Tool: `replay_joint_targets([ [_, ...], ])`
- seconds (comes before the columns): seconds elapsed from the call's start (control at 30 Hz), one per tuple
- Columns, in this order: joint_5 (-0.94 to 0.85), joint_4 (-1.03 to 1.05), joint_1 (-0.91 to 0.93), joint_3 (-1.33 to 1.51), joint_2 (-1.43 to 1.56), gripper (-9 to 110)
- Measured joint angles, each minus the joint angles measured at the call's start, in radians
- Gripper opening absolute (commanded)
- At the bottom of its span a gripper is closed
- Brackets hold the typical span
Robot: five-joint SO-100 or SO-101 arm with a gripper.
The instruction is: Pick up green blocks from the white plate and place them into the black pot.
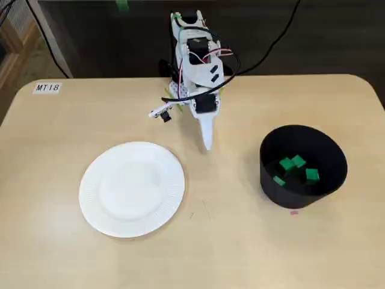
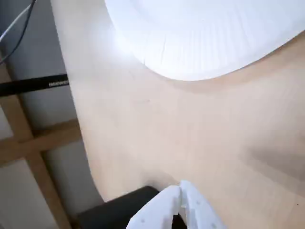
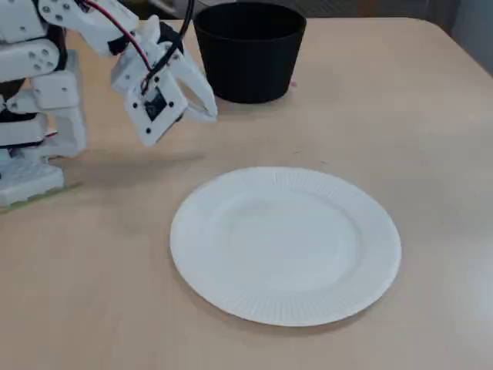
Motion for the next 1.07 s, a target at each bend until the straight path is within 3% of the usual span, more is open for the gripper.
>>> replay_joint_targets([
  [1.07, -0.018, -0.017, 0.009, 0.003, 0.000, -2],
])
